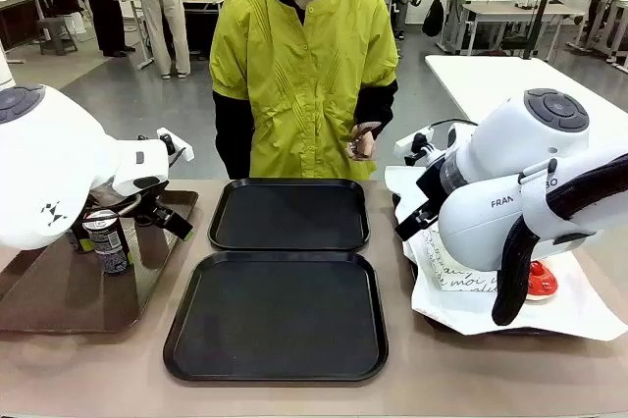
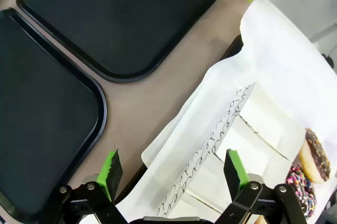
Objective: Set up donuts and drinks on trays.
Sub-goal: Pick up one Pepsi coke and place it on the Flat Tray.
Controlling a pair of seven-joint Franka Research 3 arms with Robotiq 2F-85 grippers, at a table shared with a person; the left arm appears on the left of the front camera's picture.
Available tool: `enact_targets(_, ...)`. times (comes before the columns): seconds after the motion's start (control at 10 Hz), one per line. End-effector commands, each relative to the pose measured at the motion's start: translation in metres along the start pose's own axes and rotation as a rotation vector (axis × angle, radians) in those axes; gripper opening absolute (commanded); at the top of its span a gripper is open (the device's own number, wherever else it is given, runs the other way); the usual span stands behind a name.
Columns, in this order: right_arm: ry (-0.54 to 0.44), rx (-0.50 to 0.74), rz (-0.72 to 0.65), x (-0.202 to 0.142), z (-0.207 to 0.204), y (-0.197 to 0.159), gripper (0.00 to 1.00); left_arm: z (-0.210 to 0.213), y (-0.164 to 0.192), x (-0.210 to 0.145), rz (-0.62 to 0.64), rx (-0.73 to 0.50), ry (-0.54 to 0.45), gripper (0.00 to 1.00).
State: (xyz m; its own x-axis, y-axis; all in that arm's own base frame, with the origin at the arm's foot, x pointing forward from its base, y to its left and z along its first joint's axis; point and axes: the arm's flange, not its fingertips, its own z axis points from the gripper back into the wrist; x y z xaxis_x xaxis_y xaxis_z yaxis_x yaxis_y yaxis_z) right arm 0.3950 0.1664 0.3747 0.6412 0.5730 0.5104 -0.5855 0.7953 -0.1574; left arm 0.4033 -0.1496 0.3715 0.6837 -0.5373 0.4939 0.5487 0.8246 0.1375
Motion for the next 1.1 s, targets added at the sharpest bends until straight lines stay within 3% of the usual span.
enact_targets(0.0,0.0,0.0,0.0,0.0,0.0,0.0,1.0,0.0,-0.0001,0.0,0.0,0.0,0.0,1.0)
enact_targets(1.0,0.0,0.0,0.0,0.0,0.0,0.0,1.0,0.0,-0.0001,0.0,0.0,0.0,0.0,1.0)
